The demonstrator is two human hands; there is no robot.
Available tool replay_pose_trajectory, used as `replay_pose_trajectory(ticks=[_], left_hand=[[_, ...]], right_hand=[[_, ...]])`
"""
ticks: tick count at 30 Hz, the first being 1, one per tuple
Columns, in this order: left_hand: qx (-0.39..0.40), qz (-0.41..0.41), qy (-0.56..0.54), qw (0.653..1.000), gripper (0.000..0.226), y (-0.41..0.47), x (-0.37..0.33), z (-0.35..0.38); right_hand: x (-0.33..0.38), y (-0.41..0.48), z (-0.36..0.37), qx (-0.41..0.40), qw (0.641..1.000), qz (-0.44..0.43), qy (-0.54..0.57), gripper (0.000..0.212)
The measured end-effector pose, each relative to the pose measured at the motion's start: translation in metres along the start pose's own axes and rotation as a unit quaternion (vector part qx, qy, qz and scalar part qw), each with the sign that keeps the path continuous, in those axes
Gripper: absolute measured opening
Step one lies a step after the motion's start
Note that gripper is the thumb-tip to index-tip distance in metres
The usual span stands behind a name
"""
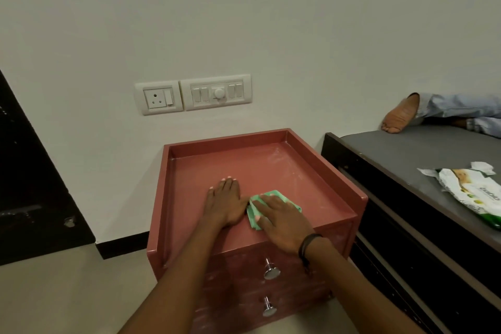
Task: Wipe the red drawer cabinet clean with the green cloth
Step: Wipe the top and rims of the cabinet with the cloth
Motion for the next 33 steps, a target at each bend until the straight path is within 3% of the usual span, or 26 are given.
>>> replay_pose_trajectory(ticks=[8,22,28,33], left_hand=[[-0.018,0.025,-0.036,0.999,0.060,0.007,0.001,0.008],[-0.069,0.039,-0.037,0.996,0.073,0.018,0.010,0.017],[-0.066,0.033,-0.050,0.996,0.067,0.017,0.008,0.015],[-0.057,0.031,-0.055,0.996,0.067,0.013,0.005,0.011]], right_hand=[[-0.020,0.007,0.002,-0.017,1.000,0.011,-0.002,0.050],[-0.117,0.239,-0.009,0.052,0.996,0.072,-0.022,0.051],[-0.115,0.209,-0.008,0.033,0.997,0.072,-0.004,0.050],[-0.095,0.101,-0.009,0.029,0.997,0.066,0.013,0.049]])
Point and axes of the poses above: each hand's wrist, its own y-axis towards the middle knuckle, its own z-axis out of the palm, x = y × z, the point moved 7 cm from there along y, towards the middle knuckle, and after that the axes turned 11 degrees about -y, right-handed, at the moved point
